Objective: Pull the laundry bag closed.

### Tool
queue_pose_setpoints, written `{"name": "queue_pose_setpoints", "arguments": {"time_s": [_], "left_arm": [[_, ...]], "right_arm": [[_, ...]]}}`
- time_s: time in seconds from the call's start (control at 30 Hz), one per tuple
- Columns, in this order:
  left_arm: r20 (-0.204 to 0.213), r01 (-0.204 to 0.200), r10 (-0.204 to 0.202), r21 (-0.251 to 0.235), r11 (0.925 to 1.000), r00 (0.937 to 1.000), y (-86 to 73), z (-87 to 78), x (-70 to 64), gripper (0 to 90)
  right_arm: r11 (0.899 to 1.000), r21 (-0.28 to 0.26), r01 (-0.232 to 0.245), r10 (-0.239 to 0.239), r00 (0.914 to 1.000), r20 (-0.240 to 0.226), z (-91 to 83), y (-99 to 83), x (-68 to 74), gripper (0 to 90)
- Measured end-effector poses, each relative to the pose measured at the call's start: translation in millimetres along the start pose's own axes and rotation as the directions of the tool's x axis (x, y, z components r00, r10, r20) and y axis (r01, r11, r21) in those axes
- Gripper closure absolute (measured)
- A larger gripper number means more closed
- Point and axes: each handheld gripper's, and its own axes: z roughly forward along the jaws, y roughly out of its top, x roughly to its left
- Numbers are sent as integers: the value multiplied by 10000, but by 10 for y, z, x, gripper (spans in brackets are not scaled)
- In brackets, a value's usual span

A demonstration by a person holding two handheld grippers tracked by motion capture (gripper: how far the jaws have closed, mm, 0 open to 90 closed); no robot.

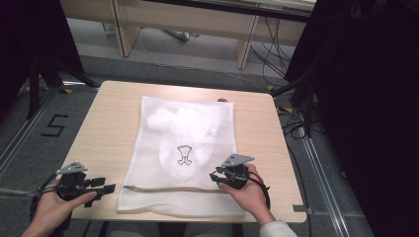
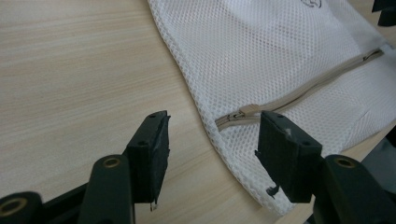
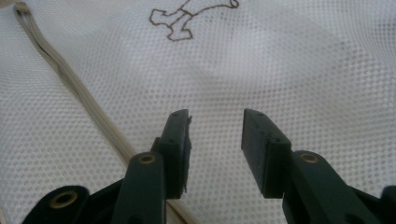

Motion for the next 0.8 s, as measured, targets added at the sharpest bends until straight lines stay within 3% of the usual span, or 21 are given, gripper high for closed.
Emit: {"name": "queue_pose_setpoints", "arguments": {"time_s": [0.03, 0.1, 0.2, 0.23, 0.27, 0.3, 0.4, 0.47, 0.5, 0.6, 0.7, 0.8], "left_arm": [[-45, -129, 130, 127, 9998, 9999, 2, -4, -1, 426], [-84, -148, 149, 177, 9997, 9999, -2, -3, -8, 423], [-103, -139, 141, 222, 9997, 9998, -9, -2, -10, 422], [-131, -163, 166, 274, 9995, 9998, -9, -4, -9, 423], [-89, -382, 387, 516, 9979, 9992, -5, -16, 8, 423], [-68, -104, 106, 243, 9997, 9999, -12, 8, -13, 424], [-174, -134, 139, 275, 9995, 9998, -9, 2, -19, 431], [-154, -123, 128, 297, 9995, 9998, -11, 1, -20, 433], [-176, -464, 477, 655, 9968, 9987, -7, -22, 4, 434], [-220, -515, 531, 673, 9964, 9983, -8, -22, 4, 430], [-124, -460, 471, 735, 9962, 9988, -12, -20, 1, 425], [-158, -140, 147, 457, 9989, 9998, -19, 4, -29, 427]], "right_arm": [[9997, 229, -55, 58, 9999, -130, -10, 26, 14, 630], [9998, 81, 158, -156, 9995, -271, 25, 62, 39, 637], [10000, -68, 68, -72, 9984, -568, 78, 125, 117, 638], [9996, 156, 245, -235, 9976, -655, 66, 153, 131, 640], [9997, -89, 218, -223, 9976, -661, 96, 166, 163, 643], [9998, -38, 181, -183, 9967, -787, 96, 186, 185, 646], [9993, -16, 362, -361, 9918, -1227, 143, 296, 289, 671], [9984, -86, 555, -562, 9865, -1536, 200, 369, 370, 682], [9978, -23, 660, -654, 9836, -1682, 232, 416, 422, 686], [9939, 32, 1102, -1068, 9701, -2181, 396, 566, 614, 687], [9890, 91, 1477, -1404, 9557, -2588, 542, 695, 787, 691], [9853, 242, 1689, -1552, 9460, -2847, 657, 789, 937, 698]]}}
